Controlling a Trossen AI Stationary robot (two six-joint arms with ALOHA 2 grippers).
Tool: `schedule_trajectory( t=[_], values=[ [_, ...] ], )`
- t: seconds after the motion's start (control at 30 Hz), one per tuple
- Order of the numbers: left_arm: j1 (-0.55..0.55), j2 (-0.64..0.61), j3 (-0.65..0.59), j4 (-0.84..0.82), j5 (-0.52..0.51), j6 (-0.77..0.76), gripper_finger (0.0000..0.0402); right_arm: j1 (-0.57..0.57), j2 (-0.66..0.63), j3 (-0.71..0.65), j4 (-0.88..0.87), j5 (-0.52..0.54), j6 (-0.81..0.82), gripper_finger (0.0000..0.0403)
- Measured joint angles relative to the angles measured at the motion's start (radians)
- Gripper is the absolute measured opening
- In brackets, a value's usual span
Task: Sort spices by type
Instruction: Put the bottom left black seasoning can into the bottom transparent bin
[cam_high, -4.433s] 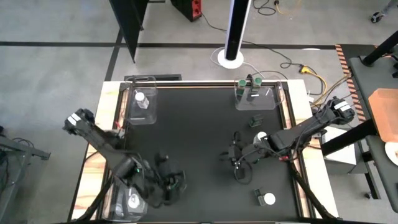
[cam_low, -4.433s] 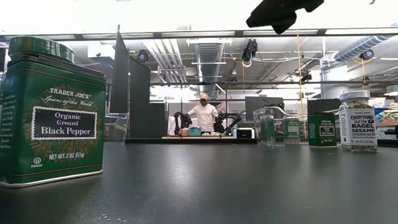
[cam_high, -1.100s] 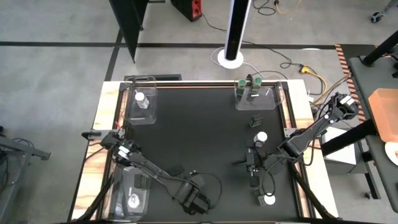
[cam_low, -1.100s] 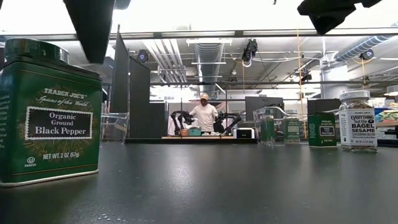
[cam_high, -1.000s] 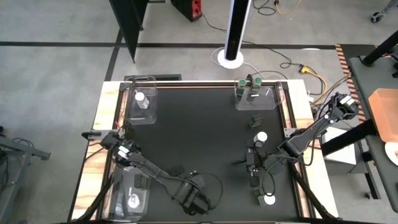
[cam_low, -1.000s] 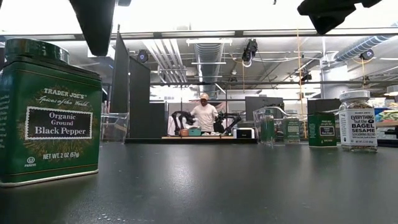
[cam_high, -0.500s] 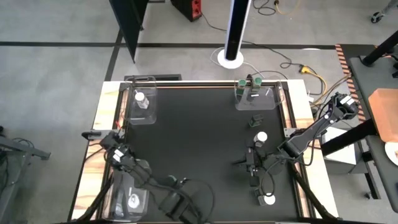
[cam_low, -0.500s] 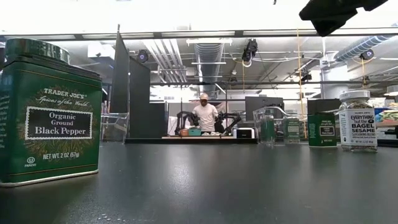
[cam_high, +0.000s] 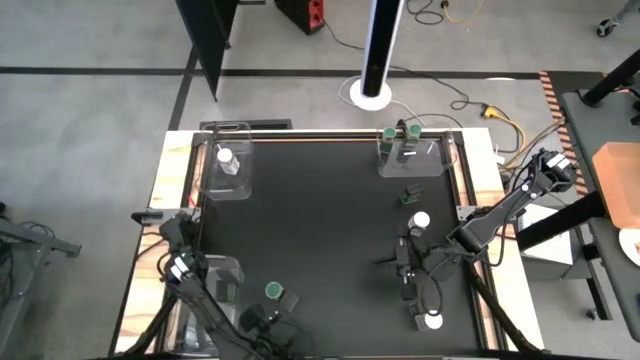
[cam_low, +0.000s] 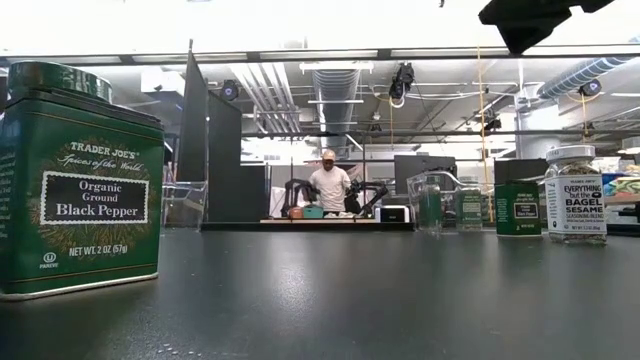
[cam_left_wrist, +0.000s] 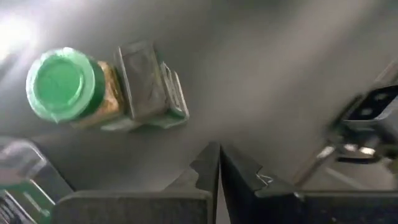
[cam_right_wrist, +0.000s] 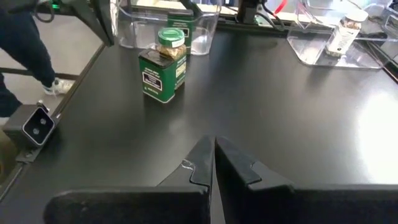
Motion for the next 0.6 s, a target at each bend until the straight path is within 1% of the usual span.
schedule_trajectory(
  t=[0.17,0.27,0.4,0.6],
  values=[
    [0.007,0.012,-0.028,-0.001,0.008,0.021,0.0,0.0,0.0,0.0,0.006,0.0,0.001,0.0009],
    [-0.018,0.012,-0.037,-0.001,-0.014,0.071,0.0013,0.0,0.0,0.0,0.006,0.0,0.009,0.0009],
    [-0.069,0.012,-0.058,0.001,-0.107,0.042,0.0055,0.0,0.0,0.0,0.006,0.0,0.008,0.0009],
    [-0.111,0.012,-0.109,0.001,-0.251,-0.07,0.0141,0.0,0.0,0.0,0.006,0.0,0.008,0.0009]
  ],
)
